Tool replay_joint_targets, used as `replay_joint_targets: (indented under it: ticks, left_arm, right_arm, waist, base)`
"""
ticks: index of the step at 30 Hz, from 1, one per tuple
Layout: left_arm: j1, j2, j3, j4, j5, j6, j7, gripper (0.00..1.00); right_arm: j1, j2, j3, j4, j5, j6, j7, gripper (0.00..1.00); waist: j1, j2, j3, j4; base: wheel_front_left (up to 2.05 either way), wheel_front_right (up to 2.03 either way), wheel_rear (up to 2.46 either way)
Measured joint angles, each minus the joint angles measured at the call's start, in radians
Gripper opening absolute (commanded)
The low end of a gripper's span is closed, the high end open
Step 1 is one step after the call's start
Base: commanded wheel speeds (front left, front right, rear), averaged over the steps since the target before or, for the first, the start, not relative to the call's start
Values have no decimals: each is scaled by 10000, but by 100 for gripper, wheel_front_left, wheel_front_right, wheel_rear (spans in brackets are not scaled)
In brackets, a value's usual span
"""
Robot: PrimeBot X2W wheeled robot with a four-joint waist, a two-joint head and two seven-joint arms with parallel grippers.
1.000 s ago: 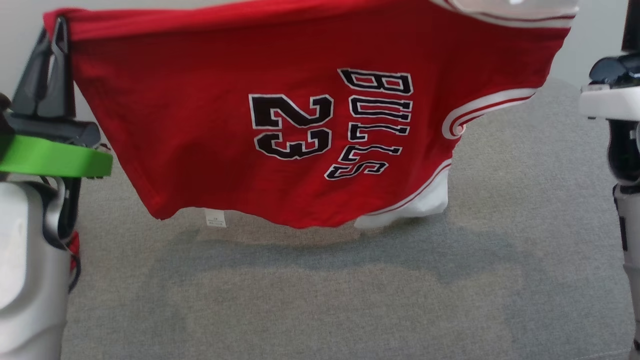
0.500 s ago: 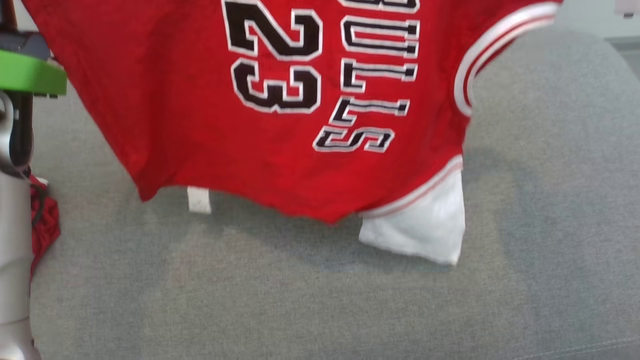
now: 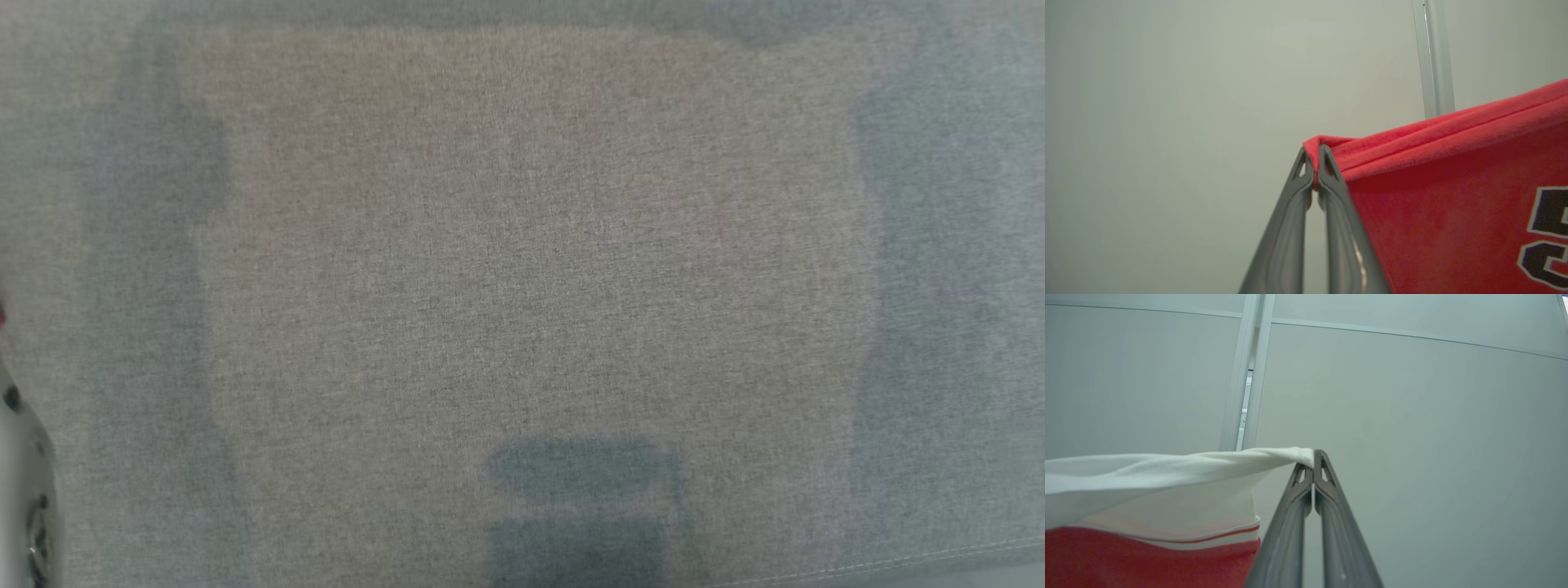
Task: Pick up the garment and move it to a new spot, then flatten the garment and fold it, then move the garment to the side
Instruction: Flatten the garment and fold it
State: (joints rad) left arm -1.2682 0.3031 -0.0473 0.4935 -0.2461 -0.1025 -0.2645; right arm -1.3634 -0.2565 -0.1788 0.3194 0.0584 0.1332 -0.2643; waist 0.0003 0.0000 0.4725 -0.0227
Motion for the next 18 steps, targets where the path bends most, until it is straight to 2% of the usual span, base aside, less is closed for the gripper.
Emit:
replay_joint_targets:
  ticks: [7,13,18]
  left_arm:
    - [2782,-650,851,-222,67,-125,2,0]
    - [5759,-1593,1342,-242,236,-219,0,0]
    - [7456,-2167,1636,-182,472,-290,0,0]
  right_arm:
    - [3124,357,130,-370,775,2,6,0]
    - [6210,700,224,-903,1582,2,13,0]
    - [8195,1072,-63,-1103,1975,2,19,0]
  waist:
    - [0,0,321,-14]
    - [-3,0,-217,-107]
    - [-3,0,-730,-175]
  base:
    - [0,0,0]
    - [0,0,0]
    - [0,0,0]
